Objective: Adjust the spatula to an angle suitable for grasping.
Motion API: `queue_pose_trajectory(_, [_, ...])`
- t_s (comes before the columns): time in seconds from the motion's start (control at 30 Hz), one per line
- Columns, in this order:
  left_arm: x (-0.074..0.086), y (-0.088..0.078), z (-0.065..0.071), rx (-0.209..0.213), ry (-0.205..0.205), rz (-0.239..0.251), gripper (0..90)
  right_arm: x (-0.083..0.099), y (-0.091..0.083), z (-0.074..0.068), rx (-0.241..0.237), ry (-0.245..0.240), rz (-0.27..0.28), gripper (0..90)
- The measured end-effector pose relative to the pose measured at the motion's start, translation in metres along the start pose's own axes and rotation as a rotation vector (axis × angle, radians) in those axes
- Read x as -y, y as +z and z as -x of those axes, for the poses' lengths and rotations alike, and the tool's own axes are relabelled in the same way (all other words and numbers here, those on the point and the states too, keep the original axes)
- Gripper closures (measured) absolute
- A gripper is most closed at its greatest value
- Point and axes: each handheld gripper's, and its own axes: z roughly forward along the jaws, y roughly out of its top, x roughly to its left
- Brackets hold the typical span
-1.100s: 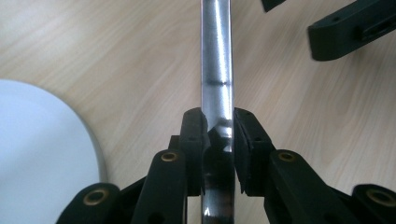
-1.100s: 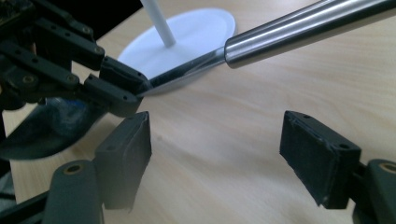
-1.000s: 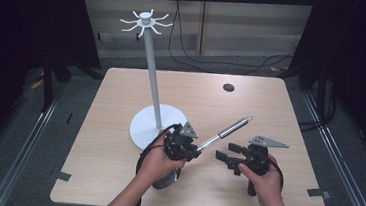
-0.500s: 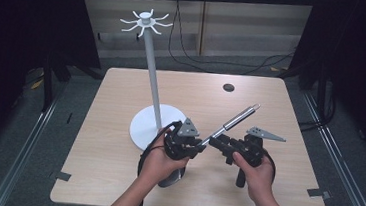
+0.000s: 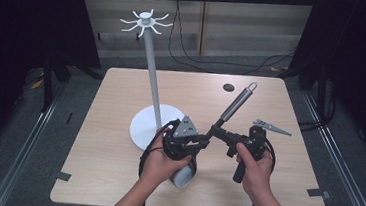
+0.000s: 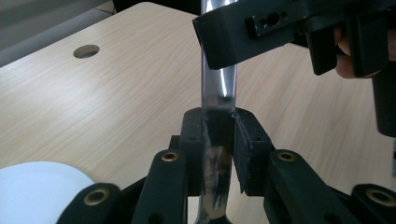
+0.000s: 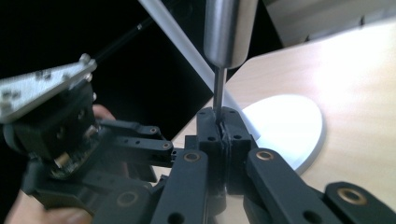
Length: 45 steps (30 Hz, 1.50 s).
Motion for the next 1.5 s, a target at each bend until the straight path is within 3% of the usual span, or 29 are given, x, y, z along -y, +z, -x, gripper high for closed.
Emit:
queue_pose_trajectory(0.13, [-0.005, -0.007, -0.003, 0.035, -0.026, 0.037, 75.9, -0.010, -0.002, -0.001, -0.053, -0.002, 0.003, 88.8])
queue_pose_trajectory(0.3, [-0.003, -0.009, -0.011, 0.126, -0.072, 0.058, 76.1, -0.017, -0.002, -0.007, -0.072, -0.097, -0.036, 88.8])
queue_pose_trajectory(0.5, [0.002, -0.008, -0.019, 0.215, -0.121, 0.072, 76.3, -0.020, -0.001, -0.008, -0.105, -0.157, -0.072, 88.7])
queue_pose_trajectory(0.67, [0.007, -0.007, -0.025, 0.260, -0.141, 0.092, 76.5, -0.021, 0.001, -0.009, -0.122, -0.189, -0.082, 88.7])
queue_pose_trajectory(1.13, [0.013, -0.005, -0.031, 0.301, -0.173, 0.084, 78.9, -0.021, 0.010, -0.006, -0.151, -0.215, -0.116, 88.6])
queue_pose_trajectory(1.23, [0.013, -0.004, -0.030, 0.317, -0.196, 0.082, 80.0, -0.020, 0.012, -0.005, -0.162, -0.215, -0.123, 88.1])
queue_pose_trajectory(1.4, [0.012, -0.007, -0.031, 0.294, -0.194, 0.100, 81.6, -0.022, 0.015, -0.006, -0.163, -0.222, -0.114, 86.3])
queue_pose_trajectory(1.5, [0.011, -0.010, -0.031, 0.292, -0.197, 0.101, 88.2, -0.024, 0.017, -0.008, -0.166, -0.223, -0.105, 79.7])
